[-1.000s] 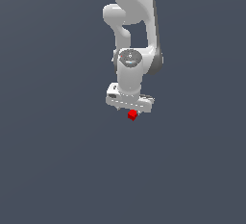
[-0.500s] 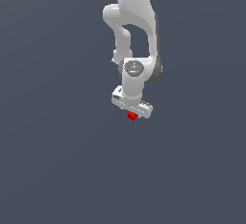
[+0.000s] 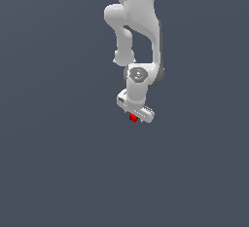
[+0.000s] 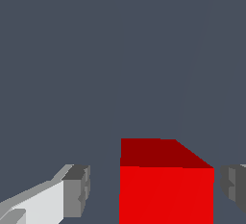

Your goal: Pick up the red cube and move it to a goal position.

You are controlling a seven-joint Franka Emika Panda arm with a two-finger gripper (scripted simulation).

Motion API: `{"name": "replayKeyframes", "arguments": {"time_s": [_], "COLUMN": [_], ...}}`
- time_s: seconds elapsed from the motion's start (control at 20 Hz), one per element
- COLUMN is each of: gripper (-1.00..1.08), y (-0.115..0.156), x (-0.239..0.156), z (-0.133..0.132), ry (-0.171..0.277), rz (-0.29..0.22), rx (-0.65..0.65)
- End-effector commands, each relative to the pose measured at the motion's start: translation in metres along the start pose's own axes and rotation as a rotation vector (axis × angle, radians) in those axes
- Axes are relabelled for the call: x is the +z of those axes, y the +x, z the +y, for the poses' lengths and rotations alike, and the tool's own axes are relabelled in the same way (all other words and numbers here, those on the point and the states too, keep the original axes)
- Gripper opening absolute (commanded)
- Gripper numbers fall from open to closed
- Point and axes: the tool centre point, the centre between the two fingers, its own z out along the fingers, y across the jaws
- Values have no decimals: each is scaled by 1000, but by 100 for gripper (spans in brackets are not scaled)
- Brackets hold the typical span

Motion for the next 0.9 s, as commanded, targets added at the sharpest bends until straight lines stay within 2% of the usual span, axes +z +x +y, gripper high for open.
{"name": "replayKeyframes", "arguments": {"time_s": [0.0,0.15,0.2,0.85], "gripper": [100,100,-100,-100], "y": [-1,-2,-2,-1], "x": [4,5,5,2], "z": [-1,-1,-1,-2], "ry": [0,1,1,1], "rz": [1,0,0,1], "rx": [17,23,23,22]}}
